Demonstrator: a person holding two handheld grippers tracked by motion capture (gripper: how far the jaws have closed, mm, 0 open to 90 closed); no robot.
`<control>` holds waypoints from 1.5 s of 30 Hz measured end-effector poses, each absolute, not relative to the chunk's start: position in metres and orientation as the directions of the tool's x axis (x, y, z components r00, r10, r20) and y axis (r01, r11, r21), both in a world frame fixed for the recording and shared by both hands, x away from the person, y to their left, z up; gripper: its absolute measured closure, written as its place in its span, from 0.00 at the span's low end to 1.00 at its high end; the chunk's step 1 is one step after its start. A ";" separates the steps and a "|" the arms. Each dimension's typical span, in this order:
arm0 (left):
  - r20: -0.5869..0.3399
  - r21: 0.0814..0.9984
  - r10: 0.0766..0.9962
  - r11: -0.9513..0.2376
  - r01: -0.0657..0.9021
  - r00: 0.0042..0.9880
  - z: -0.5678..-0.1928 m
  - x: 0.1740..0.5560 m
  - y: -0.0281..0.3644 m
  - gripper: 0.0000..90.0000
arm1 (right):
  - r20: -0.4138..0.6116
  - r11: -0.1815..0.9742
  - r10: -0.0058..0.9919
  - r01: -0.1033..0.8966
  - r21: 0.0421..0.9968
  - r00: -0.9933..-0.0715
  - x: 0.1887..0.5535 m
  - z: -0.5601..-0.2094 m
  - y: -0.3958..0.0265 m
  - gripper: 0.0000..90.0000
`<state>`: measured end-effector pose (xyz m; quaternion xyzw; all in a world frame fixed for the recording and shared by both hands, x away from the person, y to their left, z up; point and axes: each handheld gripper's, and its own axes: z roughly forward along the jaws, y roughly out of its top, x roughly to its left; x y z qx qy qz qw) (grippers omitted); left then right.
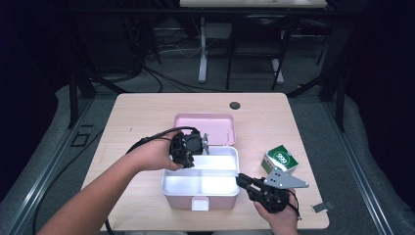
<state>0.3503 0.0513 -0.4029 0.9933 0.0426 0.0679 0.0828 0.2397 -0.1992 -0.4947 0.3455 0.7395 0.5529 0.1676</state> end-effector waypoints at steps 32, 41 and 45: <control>0.130 0.054 0.028 -0.998 0.022 0.991 -0.432 0.344 0.017 0.95 | 0.157 0.130 0.721 0.355 0.926 -0.675 0.245 -0.500 -0.210 0.88; 0.129 0.030 0.010 -1.000 0.006 0.992 -0.436 0.345 0.015 0.96 | 0.156 0.129 0.727 0.356 0.925 -0.668 0.246 -0.501 -0.211 0.88; 0.124 0.028 0.010 -1.000 0.007 0.992 -0.437 0.345 0.014 0.96 | 0.160 0.126 0.726 0.358 0.925 -0.669 0.246 -0.501 -0.212 0.88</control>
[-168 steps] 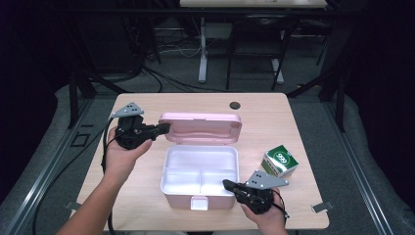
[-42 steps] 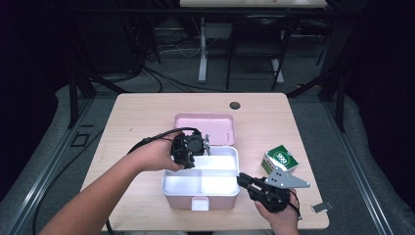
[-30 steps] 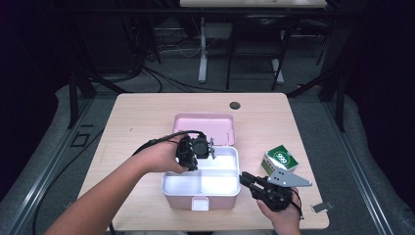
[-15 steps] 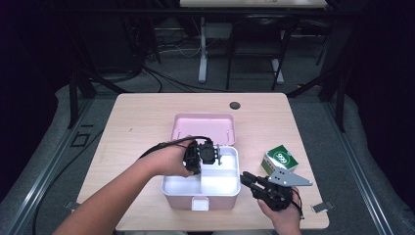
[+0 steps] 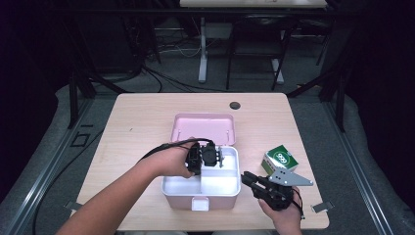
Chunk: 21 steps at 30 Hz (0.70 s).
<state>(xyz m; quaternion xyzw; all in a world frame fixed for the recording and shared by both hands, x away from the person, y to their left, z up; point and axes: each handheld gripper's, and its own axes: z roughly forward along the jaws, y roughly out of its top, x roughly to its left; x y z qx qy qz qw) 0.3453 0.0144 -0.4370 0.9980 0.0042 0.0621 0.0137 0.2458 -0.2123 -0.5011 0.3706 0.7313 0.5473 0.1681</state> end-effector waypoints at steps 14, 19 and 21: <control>0.115 0.019 -0.022 -1.000 -0.025 0.993 -0.440 0.347 0.014 0.96 | 0.161 0.129 0.726 0.362 0.923 -0.669 0.247 -0.503 -0.212 0.88; 0.111 0.025 -0.033 -0.999 -0.036 0.993 -0.439 0.347 0.015 0.97 | 0.161 0.128 0.727 0.362 0.923 -0.668 0.246 -0.503 -0.211 0.88; 0.109 0.027 -0.032 -0.999 -0.035 0.993 -0.439 0.348 0.015 0.97 | 0.155 0.128 0.729 0.356 0.926 -0.667 0.247 -0.503 -0.213 0.87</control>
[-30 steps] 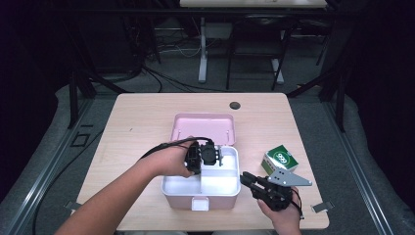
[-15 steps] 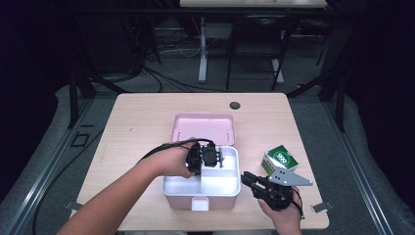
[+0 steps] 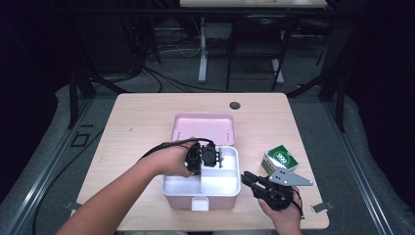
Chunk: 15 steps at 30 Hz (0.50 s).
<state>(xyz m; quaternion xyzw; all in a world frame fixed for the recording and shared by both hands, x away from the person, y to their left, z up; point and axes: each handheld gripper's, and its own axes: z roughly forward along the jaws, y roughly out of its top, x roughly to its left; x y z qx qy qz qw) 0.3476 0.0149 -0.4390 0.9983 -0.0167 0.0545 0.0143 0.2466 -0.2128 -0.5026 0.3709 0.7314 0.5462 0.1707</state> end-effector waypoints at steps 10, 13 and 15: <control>0.112 0.036 -0.032 -0.999 -0.036 0.993 -0.437 0.347 0.016 0.98 | 0.164 0.111 0.746 0.364 0.925 -0.645 0.248 -0.503 -0.218 0.86; 0.112 0.037 -0.031 -0.999 -0.035 0.993 -0.435 0.347 0.017 0.98 | 0.170 0.105 0.748 0.367 0.924 -0.641 0.250 -0.504 -0.219 0.86; 0.116 0.043 -0.027 -0.999 -0.032 0.993 -0.434 0.346 0.017 0.98 | 0.176 0.101 0.748 0.373 0.922 -0.640 0.250 -0.505 -0.219 0.86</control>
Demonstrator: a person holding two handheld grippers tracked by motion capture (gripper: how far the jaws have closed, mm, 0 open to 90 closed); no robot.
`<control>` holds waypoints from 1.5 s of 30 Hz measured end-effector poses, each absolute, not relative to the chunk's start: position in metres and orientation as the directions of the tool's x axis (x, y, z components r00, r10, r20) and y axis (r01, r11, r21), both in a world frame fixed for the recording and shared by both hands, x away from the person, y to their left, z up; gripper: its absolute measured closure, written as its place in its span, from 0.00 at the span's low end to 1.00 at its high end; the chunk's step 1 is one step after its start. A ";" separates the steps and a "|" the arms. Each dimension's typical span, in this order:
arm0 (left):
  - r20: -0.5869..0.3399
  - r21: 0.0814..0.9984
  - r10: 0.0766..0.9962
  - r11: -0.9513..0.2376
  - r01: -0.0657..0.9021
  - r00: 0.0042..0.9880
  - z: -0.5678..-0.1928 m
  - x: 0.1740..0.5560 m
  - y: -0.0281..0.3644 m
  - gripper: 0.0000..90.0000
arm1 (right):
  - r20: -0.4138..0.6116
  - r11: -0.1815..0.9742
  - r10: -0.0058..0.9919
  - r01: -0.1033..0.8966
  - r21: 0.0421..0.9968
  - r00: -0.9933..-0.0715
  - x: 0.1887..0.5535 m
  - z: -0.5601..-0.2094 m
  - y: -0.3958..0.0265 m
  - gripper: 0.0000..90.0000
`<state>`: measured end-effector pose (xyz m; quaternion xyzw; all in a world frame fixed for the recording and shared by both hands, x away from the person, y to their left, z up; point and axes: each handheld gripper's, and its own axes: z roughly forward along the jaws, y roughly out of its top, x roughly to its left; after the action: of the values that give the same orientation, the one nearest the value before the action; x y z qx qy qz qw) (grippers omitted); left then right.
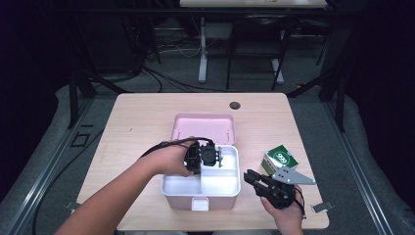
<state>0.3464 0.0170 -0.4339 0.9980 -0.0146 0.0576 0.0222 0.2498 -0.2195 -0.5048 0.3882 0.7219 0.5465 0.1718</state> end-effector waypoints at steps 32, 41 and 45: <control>0.166 0.104 0.095 -0.991 0.079 0.981 -0.389 0.348 0.044 0.99 | 0.183 0.103 0.758 0.392 0.914 -0.626 0.253 -0.512 -0.219 0.82; 0.150 0.136 0.242 -0.965 0.222 0.959 -0.382 0.361 0.069 0.99 | 0.184 0.105 0.758 0.395 0.913 -0.626 0.253 -0.514 -0.219 0.82; 0.135 0.140 0.295 -0.951 0.277 0.946 -0.381 0.365 0.080 0.99 | 0.185 0.106 0.756 0.397 0.912 -0.627 0.254 -0.514 -0.219 0.82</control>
<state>0.3655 0.0795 -0.3806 0.9846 0.1452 0.0774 0.0597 0.2537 -0.2188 -0.5144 0.3978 0.7247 0.5372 0.1674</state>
